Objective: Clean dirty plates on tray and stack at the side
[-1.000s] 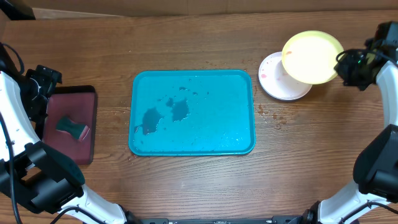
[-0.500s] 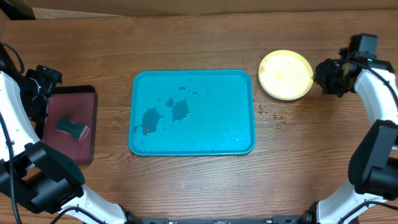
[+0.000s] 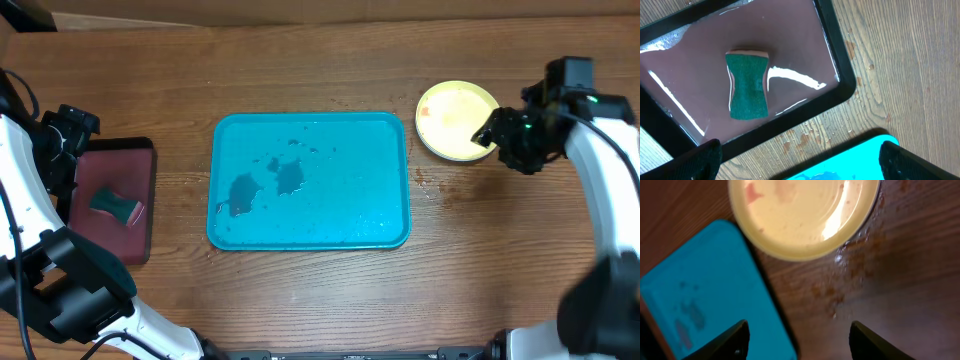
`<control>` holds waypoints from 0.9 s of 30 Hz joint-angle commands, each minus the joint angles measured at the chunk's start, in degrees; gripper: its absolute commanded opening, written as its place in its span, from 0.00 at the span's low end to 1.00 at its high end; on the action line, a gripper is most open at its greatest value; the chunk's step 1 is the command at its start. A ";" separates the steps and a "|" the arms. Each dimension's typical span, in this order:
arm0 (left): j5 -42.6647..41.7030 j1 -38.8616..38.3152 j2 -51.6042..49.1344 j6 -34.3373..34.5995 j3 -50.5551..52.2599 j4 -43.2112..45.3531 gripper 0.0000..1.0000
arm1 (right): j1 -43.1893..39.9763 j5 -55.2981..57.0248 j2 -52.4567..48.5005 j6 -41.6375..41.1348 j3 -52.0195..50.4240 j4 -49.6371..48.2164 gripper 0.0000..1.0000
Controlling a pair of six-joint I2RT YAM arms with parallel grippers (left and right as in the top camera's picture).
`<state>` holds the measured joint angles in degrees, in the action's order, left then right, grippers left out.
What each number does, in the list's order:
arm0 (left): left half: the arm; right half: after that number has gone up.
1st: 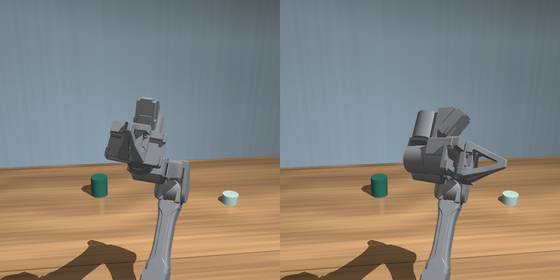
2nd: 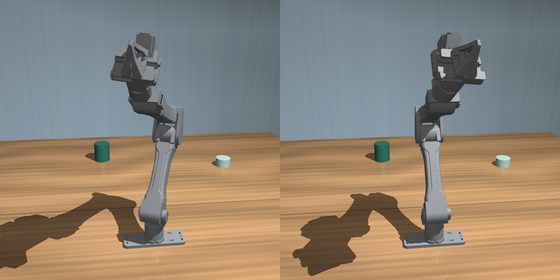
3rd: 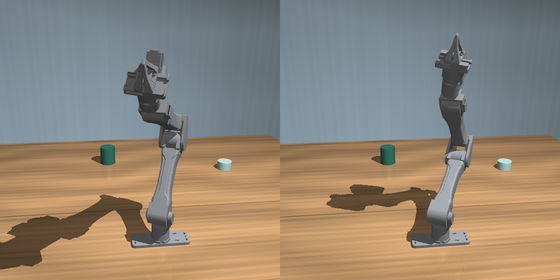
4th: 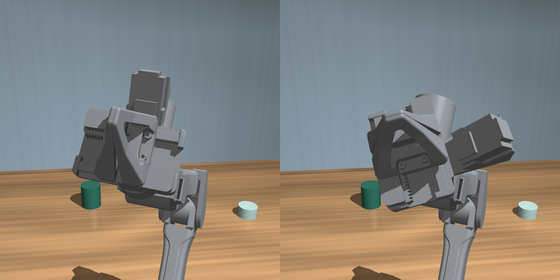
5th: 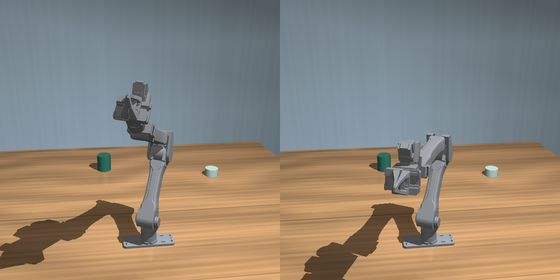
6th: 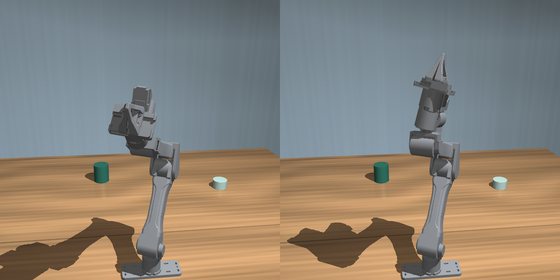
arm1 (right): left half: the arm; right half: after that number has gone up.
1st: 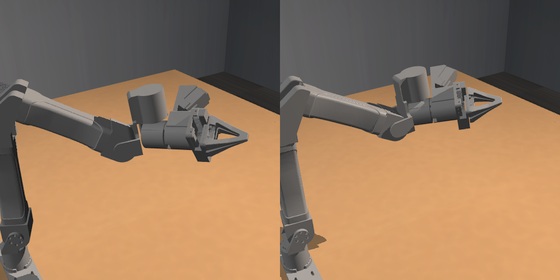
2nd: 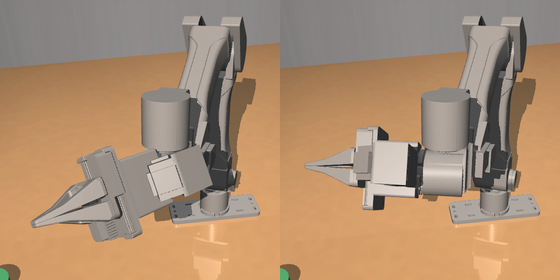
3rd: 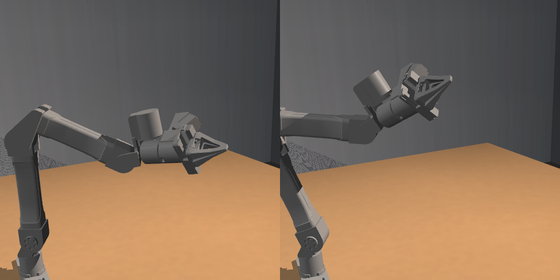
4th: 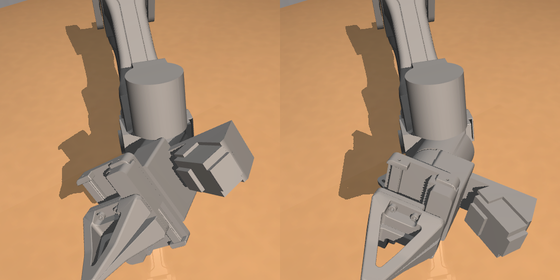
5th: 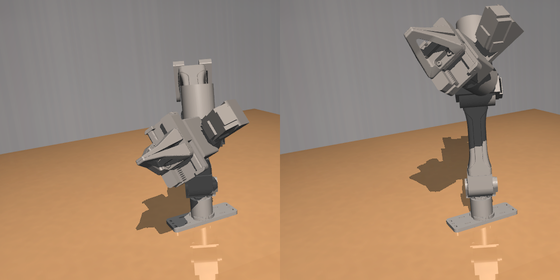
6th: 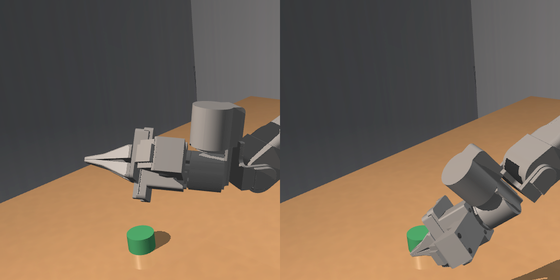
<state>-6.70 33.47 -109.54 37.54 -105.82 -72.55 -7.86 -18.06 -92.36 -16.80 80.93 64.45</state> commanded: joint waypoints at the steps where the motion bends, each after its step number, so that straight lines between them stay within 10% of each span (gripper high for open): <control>1: -0.22 -0.15 0.66 -0.26 -0.79 -0.04 1.00 | 0.33 -1.07 12.28 3.63 1.79 5.14 0.66; 5: -0.22 -0.17 0.66 -0.26 -0.79 -0.04 1.00 | 1.77 -0.92 22.95 4.66 1.31 13.66 0.72; 7: -0.22 -0.15 0.66 -0.26 -0.79 -0.04 1.00 | 2.40 -0.90 27.39 4.66 1.01 18.25 1.00; 27: -0.22 -0.15 0.66 -0.26 -0.79 -0.04 1.00 | 2.95 -0.87 38.75 4.90 0.46 23.93 1.00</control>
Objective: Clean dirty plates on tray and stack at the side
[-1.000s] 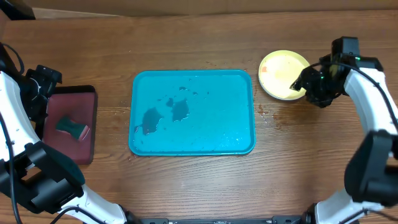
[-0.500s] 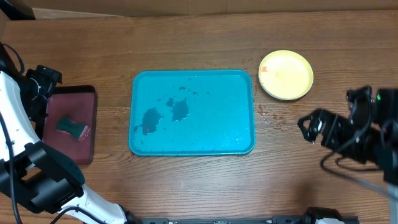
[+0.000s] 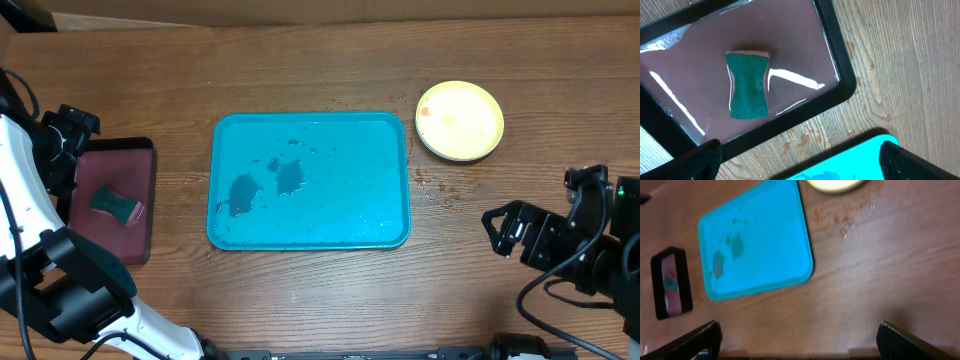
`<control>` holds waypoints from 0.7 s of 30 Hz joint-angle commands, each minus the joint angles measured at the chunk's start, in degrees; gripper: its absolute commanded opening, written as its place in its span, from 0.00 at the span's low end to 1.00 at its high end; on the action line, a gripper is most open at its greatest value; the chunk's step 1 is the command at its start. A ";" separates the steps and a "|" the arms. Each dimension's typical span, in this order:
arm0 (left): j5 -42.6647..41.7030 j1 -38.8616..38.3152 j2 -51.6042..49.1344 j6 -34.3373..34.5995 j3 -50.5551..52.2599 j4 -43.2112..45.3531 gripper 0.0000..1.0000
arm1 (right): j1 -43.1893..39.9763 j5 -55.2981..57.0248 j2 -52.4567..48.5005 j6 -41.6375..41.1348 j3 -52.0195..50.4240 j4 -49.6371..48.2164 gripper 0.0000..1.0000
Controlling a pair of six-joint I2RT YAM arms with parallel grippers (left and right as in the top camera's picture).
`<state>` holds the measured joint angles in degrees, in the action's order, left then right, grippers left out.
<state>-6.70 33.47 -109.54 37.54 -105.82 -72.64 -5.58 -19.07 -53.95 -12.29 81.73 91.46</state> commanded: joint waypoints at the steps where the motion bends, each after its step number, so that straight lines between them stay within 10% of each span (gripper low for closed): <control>1: -0.22 -0.17 0.66 -0.26 -0.79 0.04 1.00 | 1.03 0.11 0.50 0.63 -0.61 -4.63 1.00; 21: -0.22 -0.17 0.66 -0.26 -0.79 0.04 1.00 | 11.34 -0.79 40.50 8.87 -65.05 -77.02 1.00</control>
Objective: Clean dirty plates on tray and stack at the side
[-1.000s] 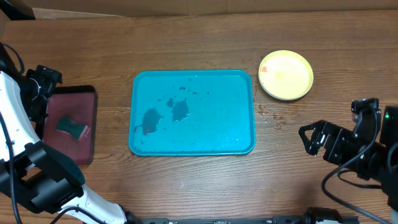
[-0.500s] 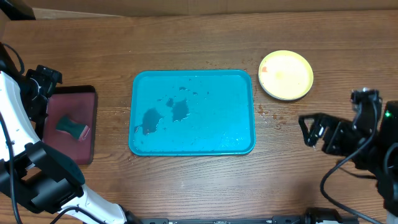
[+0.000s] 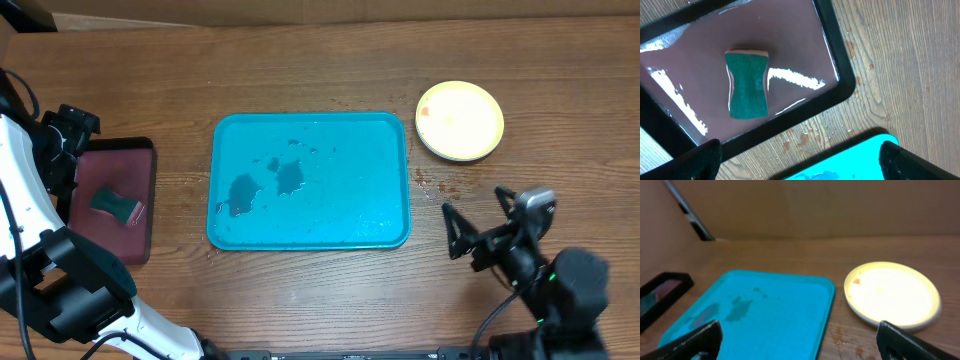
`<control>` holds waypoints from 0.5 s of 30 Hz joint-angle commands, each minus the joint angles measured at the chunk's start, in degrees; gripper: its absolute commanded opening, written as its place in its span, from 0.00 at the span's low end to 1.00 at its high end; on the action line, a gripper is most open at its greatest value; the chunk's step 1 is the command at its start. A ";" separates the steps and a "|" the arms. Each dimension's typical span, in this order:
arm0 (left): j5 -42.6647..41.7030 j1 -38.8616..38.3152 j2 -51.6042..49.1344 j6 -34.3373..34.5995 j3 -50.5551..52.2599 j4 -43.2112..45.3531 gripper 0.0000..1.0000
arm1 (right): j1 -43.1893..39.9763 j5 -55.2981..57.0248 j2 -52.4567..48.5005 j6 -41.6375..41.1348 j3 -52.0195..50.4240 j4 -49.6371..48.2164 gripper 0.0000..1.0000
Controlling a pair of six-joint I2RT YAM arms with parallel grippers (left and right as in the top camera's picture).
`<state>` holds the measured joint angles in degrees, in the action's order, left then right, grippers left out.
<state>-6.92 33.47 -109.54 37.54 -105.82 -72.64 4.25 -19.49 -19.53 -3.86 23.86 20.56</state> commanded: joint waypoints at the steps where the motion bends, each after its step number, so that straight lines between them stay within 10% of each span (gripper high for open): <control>1: 0.00 -0.17 0.66 -0.26 -0.79 0.04 1.00 | 1.66 -0.37 7.93 0.44 -9.33 -8.57 1.00; 15: 0.00 -0.17 0.66 -0.26 -0.79 0.04 1.00 | 0.68 6.38 19.41 0.50 -23.41 -24.90 1.00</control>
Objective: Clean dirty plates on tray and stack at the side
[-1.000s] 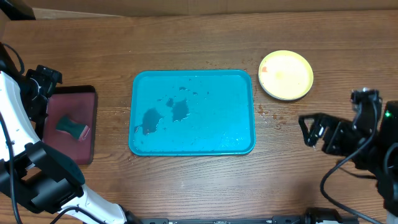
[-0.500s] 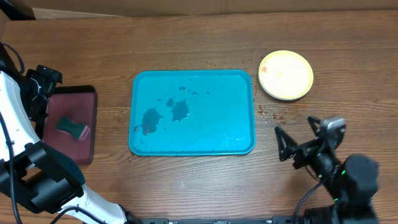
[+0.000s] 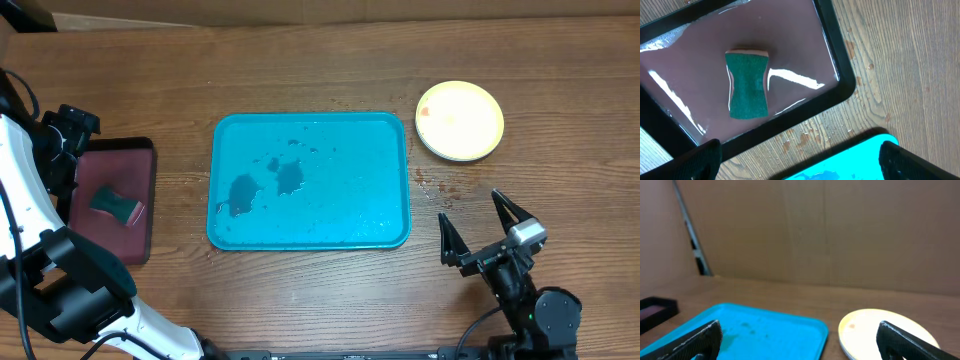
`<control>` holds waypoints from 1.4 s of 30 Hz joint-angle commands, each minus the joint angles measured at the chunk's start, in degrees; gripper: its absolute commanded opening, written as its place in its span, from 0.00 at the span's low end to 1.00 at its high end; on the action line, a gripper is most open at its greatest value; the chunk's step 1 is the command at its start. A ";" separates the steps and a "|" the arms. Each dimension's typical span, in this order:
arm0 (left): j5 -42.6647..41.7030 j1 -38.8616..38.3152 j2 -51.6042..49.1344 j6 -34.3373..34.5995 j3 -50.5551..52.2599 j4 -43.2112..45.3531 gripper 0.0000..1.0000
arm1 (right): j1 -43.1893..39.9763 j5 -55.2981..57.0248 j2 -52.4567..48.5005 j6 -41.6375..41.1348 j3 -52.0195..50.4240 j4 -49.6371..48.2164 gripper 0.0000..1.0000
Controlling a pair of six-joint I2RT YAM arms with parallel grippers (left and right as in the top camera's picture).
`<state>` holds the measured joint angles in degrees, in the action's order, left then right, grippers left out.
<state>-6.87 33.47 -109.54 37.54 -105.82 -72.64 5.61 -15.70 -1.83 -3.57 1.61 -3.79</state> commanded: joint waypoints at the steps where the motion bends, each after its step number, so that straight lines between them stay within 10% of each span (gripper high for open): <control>1: -0.04 -0.17 0.66 -0.26 -0.79 0.04 1.00 | -0.94 2.95 1.70 0.24 -1.14 -0.63 1.00; 42: -0.04 -0.13 0.66 -0.24 -0.79 0.04 1.00 | -3.02 12.46 1.66 0.63 -1.11 8.44 1.00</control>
<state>-6.87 33.47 -109.54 37.54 -105.82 -72.64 2.76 -4.01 -0.73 -3.18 1.06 4.97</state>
